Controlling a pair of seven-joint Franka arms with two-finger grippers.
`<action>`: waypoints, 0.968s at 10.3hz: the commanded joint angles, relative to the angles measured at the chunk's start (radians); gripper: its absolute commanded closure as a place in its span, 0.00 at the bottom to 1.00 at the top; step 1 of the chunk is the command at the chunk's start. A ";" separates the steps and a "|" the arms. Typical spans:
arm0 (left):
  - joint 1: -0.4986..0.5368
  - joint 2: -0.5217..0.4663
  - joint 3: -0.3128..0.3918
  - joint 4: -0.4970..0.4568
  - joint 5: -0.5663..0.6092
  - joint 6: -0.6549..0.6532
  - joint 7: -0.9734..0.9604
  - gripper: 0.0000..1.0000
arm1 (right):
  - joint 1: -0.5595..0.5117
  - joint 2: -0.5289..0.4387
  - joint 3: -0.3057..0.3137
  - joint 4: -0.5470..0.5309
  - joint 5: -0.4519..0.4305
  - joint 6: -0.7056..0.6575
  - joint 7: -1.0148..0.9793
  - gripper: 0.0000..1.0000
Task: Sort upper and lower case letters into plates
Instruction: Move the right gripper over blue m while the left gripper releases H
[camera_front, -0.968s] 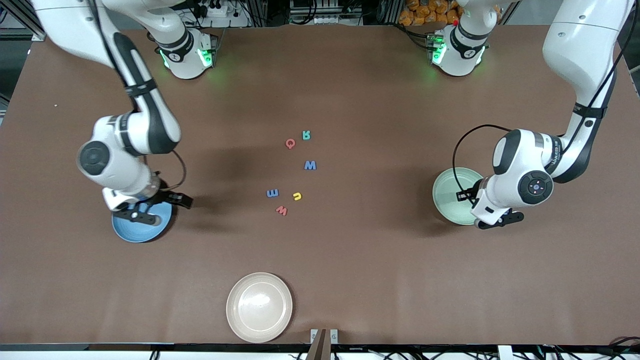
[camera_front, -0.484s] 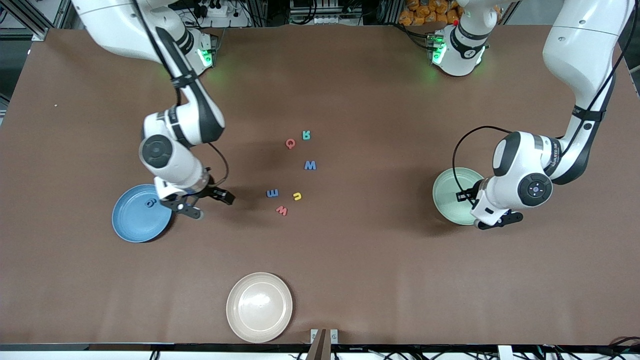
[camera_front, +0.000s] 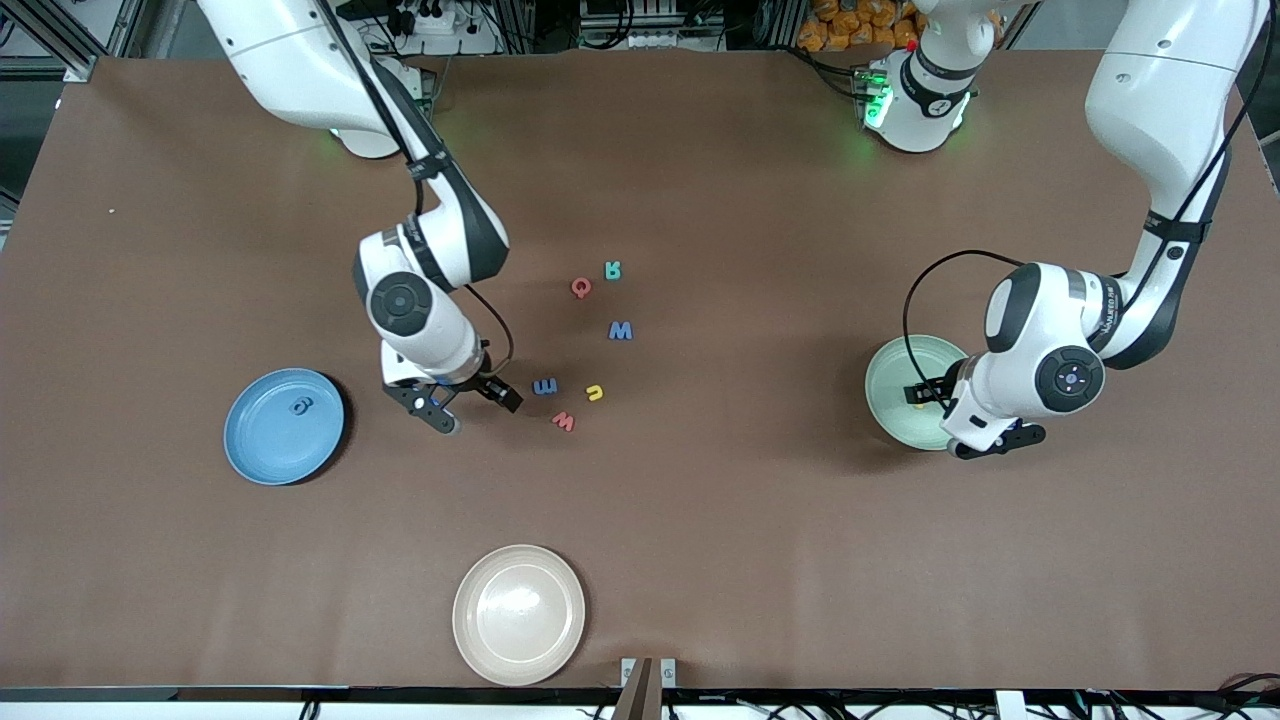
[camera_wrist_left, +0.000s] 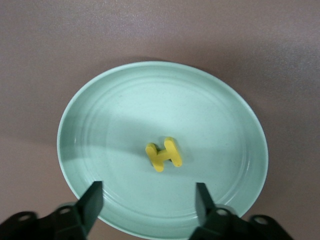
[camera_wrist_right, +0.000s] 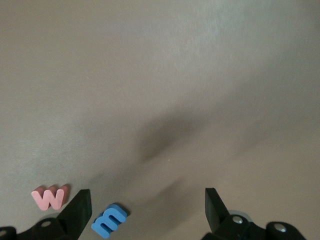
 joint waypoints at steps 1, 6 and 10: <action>-0.005 -0.006 -0.007 -0.004 -0.009 0.008 -0.003 0.00 | 0.041 0.040 -0.007 0.029 0.066 0.003 0.155 0.00; -0.053 -0.008 -0.010 -0.004 -0.009 0.003 -0.069 0.00 | 0.099 0.070 -0.009 0.029 0.107 0.087 0.474 0.00; -0.100 -0.009 -0.031 0.002 -0.011 0.000 -0.172 0.00 | 0.118 0.090 -0.012 0.029 0.092 0.114 0.591 0.00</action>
